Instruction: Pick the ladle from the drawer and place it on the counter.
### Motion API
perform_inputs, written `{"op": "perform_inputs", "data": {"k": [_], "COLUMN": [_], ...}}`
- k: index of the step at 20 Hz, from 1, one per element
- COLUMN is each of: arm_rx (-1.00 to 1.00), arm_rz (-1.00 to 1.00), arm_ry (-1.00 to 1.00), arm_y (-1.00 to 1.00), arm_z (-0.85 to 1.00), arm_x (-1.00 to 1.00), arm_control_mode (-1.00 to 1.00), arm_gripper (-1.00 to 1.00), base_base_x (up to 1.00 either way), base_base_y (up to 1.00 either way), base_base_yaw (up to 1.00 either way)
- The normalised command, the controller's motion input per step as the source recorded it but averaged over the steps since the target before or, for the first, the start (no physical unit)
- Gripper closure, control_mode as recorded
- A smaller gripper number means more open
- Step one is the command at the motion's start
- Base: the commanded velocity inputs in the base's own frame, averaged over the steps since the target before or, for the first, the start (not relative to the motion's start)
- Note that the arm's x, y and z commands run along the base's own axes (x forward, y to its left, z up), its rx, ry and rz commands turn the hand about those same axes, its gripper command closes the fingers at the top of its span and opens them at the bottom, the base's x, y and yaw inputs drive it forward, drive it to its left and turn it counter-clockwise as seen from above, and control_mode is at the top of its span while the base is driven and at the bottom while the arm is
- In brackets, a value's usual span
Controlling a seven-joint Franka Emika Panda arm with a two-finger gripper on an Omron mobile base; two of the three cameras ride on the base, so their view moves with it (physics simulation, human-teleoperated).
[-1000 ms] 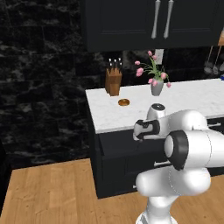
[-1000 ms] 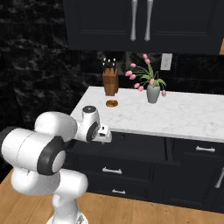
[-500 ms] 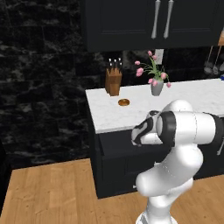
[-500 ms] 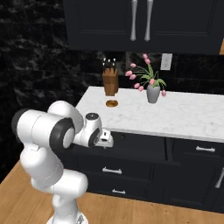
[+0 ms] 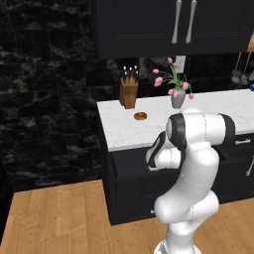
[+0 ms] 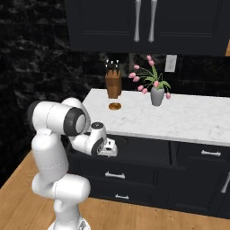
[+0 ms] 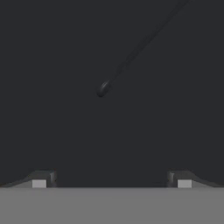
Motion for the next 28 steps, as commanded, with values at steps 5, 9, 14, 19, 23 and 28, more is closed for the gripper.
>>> {"op": "perform_inputs", "data": {"k": [5, 9, 14, 19, 23, 28], "arm_rx": [0.00, 0.00, 0.00, 0.00, 0.03, 0.11], "arm_rz": [0.04, 0.04, 0.11, 0.18, 0.10, 0.00], "arm_ry": [0.21, 0.21, 0.15, 0.08, -0.01, -0.03], "arm_y": [0.00, -0.15, -0.07, 0.00, 0.00, -0.11], "arm_z": [-0.22, -0.03, 0.00, 0.17, 0.47, 0.38], "arm_x": [-0.12, -0.99, -1.00, -0.79, 0.02, 0.61], "arm_control_mode": [-1.00, -1.00, -1.00, -1.00, -1.00, -1.00], "arm_gripper": [-1.00, -1.00, -1.00, -1.00, -1.00, -1.00], "base_base_x": [0.00, 0.00, 0.00, 0.00, 0.00, 0.00], "base_base_y": [0.00, 0.00, 0.00, 0.00, 0.00, 0.00], "base_base_yaw": [0.00, 0.00, 0.00, 0.00, 0.00, 0.00]}}
